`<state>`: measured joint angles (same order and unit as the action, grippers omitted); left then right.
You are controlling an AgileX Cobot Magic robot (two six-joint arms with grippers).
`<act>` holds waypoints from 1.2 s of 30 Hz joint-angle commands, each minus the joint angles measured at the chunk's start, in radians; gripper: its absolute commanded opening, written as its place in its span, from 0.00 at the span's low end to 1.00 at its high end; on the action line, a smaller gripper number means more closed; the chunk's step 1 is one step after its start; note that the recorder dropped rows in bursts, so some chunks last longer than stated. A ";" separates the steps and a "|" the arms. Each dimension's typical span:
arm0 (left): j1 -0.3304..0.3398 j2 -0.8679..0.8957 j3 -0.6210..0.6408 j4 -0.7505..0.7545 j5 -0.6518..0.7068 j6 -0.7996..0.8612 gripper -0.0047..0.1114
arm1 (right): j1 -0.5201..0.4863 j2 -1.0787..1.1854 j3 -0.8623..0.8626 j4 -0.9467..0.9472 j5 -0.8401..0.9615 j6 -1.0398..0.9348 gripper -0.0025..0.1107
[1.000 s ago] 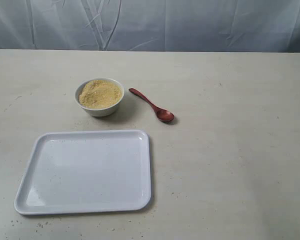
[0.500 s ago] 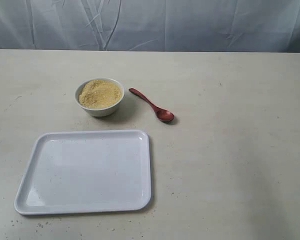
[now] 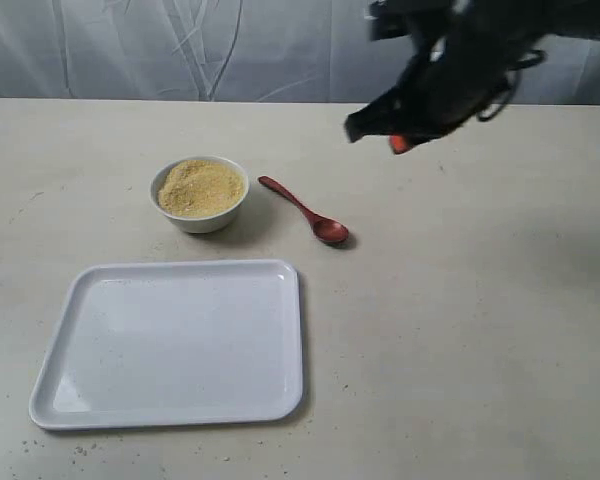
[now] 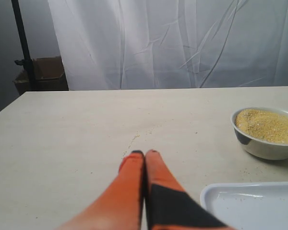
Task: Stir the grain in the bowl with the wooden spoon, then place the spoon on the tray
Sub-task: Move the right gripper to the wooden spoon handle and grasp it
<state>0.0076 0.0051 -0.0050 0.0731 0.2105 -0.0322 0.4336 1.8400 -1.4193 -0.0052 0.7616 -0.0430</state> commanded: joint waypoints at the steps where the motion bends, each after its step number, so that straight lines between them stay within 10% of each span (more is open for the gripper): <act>1: 0.001 -0.005 0.005 -0.002 -0.005 -0.001 0.04 | 0.065 0.249 -0.305 0.032 0.216 -0.126 0.01; 8: 0.001 -0.005 0.005 -0.002 -0.005 -0.001 0.04 | 0.069 0.529 -0.686 0.178 0.352 -0.202 0.02; 15: 0.001 -0.005 0.005 -0.002 -0.005 -0.001 0.04 | 0.121 0.623 -0.792 0.158 0.259 -0.279 0.33; 36: 0.001 -0.005 0.005 -0.002 -0.005 -0.001 0.04 | 0.138 0.720 -0.792 0.026 0.155 -0.269 0.33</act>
<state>0.0076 0.0051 -0.0050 0.0731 0.2105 -0.0322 0.5741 2.5578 -2.2070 0.0271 0.9191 -0.3121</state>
